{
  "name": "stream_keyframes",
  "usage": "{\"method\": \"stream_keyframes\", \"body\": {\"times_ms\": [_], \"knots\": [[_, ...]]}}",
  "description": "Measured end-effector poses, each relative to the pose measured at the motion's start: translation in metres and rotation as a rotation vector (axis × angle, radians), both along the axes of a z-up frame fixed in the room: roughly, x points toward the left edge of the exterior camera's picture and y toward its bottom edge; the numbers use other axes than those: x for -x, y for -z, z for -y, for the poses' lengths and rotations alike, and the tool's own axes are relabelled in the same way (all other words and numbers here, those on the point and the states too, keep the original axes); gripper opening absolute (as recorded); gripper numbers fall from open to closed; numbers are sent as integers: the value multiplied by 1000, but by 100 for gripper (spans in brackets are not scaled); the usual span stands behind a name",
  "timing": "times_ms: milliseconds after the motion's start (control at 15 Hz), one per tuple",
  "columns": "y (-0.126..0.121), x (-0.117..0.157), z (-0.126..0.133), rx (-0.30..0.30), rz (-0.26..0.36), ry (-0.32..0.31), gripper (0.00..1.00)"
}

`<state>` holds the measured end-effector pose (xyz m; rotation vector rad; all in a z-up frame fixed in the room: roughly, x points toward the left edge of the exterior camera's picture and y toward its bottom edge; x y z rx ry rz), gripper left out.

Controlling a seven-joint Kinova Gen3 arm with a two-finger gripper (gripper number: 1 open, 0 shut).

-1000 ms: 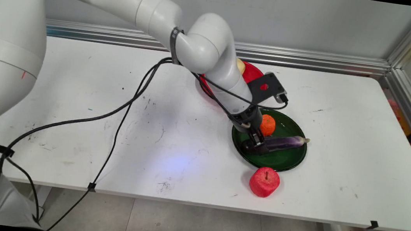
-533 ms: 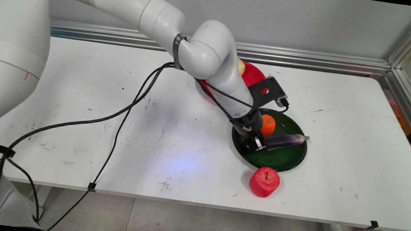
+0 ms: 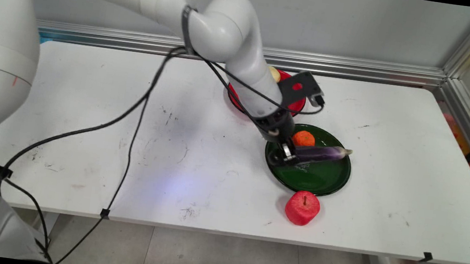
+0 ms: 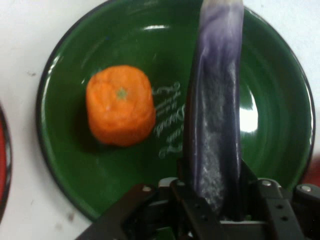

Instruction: Place the picked object on the table

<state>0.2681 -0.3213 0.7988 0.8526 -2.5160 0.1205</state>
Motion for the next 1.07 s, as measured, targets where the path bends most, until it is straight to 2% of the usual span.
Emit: {"method": "stream_keyframes", "body": {"times_ms": [400,600,1067], "knots": [[-24,-47,-11,-12,40,40,0],[-32,-80,-19,-17,74,46,0],[-27,-147,-34,-21,147,35,0]]}}
